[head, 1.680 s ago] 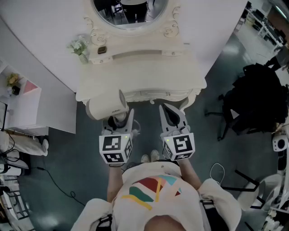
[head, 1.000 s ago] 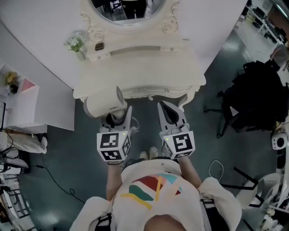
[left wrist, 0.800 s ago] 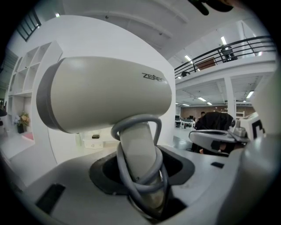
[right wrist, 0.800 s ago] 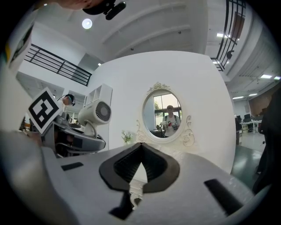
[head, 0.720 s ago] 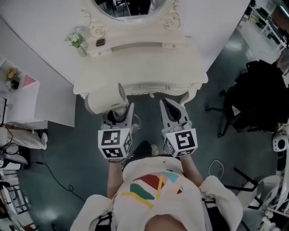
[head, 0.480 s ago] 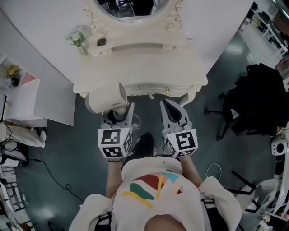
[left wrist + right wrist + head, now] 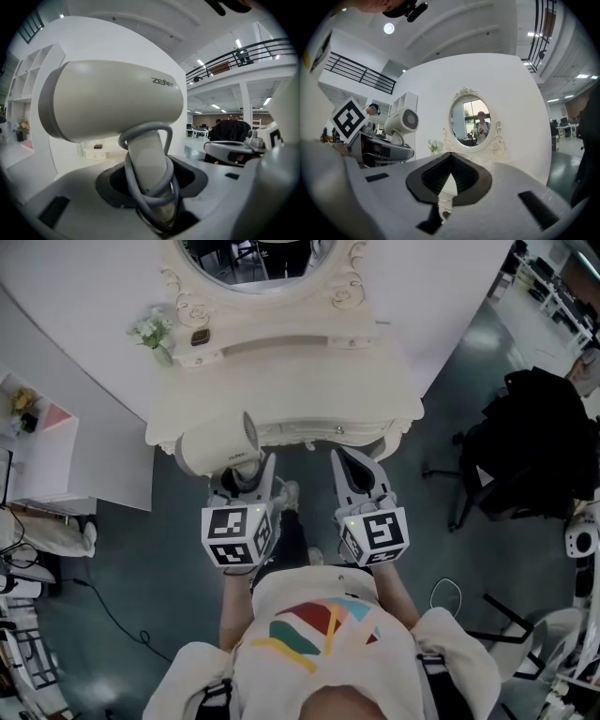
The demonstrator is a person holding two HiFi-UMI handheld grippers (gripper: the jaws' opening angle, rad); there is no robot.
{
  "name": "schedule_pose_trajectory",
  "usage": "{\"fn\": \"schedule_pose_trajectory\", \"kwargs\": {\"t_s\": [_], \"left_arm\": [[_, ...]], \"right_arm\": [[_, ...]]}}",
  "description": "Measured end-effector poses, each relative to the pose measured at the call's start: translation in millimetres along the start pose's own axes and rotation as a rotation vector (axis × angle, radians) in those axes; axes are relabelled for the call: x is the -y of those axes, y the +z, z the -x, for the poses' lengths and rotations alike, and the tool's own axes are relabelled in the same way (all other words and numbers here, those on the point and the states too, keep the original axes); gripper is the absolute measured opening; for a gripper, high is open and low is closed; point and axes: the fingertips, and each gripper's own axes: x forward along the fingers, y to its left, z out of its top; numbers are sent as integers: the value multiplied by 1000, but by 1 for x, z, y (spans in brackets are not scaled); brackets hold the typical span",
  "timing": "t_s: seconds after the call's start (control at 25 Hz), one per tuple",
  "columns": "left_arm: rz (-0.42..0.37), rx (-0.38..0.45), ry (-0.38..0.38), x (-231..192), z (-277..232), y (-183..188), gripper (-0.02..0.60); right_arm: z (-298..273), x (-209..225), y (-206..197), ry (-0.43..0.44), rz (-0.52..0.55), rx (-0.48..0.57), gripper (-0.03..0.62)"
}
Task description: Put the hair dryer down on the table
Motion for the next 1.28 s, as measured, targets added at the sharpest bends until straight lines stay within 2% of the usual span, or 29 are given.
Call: {"fn": "schedule_pose_trajectory", "kwargs": {"t_s": [0.44, 0.84, 1.28], "left_arm": [[-13, 9, -21, -2, -21, 5, 193], [20, 7, -1, -43, -55, 6, 193], [23, -7, -35, -76, -127, 21, 193]], "right_arm": [[-18, 7, -6, 2, 20, -10, -2], [-68, 8, -12, 13, 53, -35, -2], [-143, 38, -13, -10, 59, -49, -2]]}}
